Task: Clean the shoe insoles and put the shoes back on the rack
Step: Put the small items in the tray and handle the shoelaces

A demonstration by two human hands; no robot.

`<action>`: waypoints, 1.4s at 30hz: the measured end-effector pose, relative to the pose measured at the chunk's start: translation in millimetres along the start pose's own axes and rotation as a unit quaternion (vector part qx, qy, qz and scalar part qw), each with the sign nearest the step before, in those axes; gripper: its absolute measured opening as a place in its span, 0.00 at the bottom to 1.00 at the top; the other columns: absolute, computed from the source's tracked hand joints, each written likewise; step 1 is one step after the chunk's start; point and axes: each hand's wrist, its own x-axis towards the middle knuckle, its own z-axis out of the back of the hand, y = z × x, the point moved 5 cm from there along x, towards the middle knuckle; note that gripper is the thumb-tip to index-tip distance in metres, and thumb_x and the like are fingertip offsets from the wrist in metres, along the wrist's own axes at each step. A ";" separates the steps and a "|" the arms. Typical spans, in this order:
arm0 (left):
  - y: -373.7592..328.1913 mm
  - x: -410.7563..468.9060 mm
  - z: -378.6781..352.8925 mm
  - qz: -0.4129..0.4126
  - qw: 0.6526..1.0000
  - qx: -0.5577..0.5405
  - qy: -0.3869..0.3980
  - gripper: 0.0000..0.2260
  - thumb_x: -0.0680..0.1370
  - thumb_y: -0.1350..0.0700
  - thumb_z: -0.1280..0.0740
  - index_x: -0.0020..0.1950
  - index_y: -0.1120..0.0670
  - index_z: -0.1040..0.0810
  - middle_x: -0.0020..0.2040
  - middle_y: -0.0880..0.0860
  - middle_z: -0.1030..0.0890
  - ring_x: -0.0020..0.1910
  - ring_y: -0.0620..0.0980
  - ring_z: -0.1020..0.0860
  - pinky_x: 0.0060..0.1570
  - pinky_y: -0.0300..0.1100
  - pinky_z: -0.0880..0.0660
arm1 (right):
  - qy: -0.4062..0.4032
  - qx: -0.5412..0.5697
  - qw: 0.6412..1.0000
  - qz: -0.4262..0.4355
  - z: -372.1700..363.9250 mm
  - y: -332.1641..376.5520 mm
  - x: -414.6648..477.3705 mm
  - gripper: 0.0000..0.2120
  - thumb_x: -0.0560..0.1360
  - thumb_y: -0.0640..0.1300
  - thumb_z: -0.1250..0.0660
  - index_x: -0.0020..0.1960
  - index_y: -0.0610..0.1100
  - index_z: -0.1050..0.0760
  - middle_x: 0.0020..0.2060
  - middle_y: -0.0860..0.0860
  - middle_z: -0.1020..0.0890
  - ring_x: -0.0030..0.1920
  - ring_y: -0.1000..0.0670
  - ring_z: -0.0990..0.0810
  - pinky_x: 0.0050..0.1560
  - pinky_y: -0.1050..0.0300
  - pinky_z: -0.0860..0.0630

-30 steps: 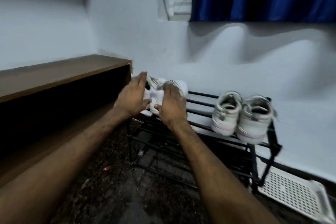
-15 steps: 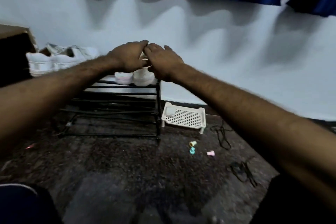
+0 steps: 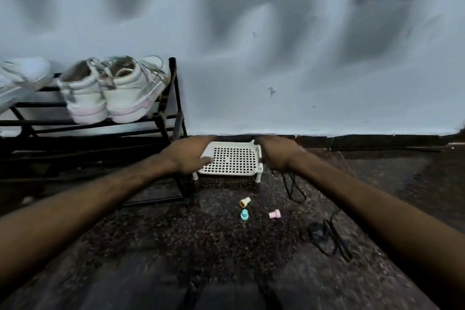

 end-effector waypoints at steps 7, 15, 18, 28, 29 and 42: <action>44.1 55.4 -134.0 0.051 0.998 0.003 0.048 0.29 0.79 0.50 0.37 0.77 0.54 0.43 0.75 0.54 0.36 0.73 0.52 0.35 0.69 0.46 0.35 | 0.046 0.030 0.998 -0.002 -125.9 -28.3 45.3 0.15 0.74 0.43 0.38 0.61 0.44 0.27 0.58 0.43 0.22 0.59 0.41 0.23 0.55 0.48 0.24; 25.4 79.8 -243.8 0.028 0.994 -0.095 0.042 0.22 0.79 0.52 0.37 0.73 0.47 0.35 0.64 0.51 0.27 0.63 0.52 0.27 0.60 0.47 0.29 | 0.262 -0.009 0.965 -0.023 -224.3 -61.5 54.7 0.24 0.65 0.48 0.23 0.59 0.48 0.24 0.55 0.46 0.18 0.54 0.44 0.20 0.51 0.55 0.23; 13.5 86.7 -266.9 0.024 0.990 -0.126 0.056 0.23 0.79 0.49 0.37 0.74 0.43 0.36 0.62 0.49 0.26 0.60 0.52 0.25 0.57 0.44 0.28 | 0.291 0.003 0.956 -0.032 -238.6 -71.3 47.5 0.19 0.62 0.49 0.21 0.48 0.48 0.26 0.49 0.47 0.17 0.51 0.46 0.20 0.50 0.56 0.23; -13.9 109.3 -288.3 0.033 0.993 -0.110 0.035 0.21 0.70 0.34 0.33 0.55 0.46 0.23 0.53 0.46 0.25 0.54 0.48 0.23 0.51 0.43 0.28 | 0.268 0.012 0.963 -0.021 -263.1 -77.6 65.6 0.12 0.70 0.40 0.31 0.53 0.46 0.22 0.53 0.43 0.19 0.54 0.42 0.20 0.47 0.58 0.27; -15.7 108.3 -289.8 0.023 0.993 -0.110 0.035 0.19 0.70 0.36 0.32 0.54 0.46 0.23 0.53 0.45 0.25 0.54 0.48 0.23 0.50 0.42 0.29 | 0.261 0.019 0.965 -0.016 -265.3 -78.6 67.3 0.12 0.70 0.41 0.32 0.53 0.46 0.22 0.51 0.43 0.19 0.53 0.42 0.19 0.48 0.56 0.26; 68.7 130.4 -226.2 0.199 0.941 -0.194 -0.193 0.11 0.77 0.47 0.35 0.54 0.52 0.22 0.50 0.51 0.19 0.50 0.53 0.21 0.46 0.45 0.27 | -0.023 0.451 0.888 -0.079 -204.2 -66.1 135.3 0.01 0.75 0.40 0.30 0.46 0.42 0.21 0.38 0.49 0.16 0.35 0.57 0.20 0.38 0.66 0.26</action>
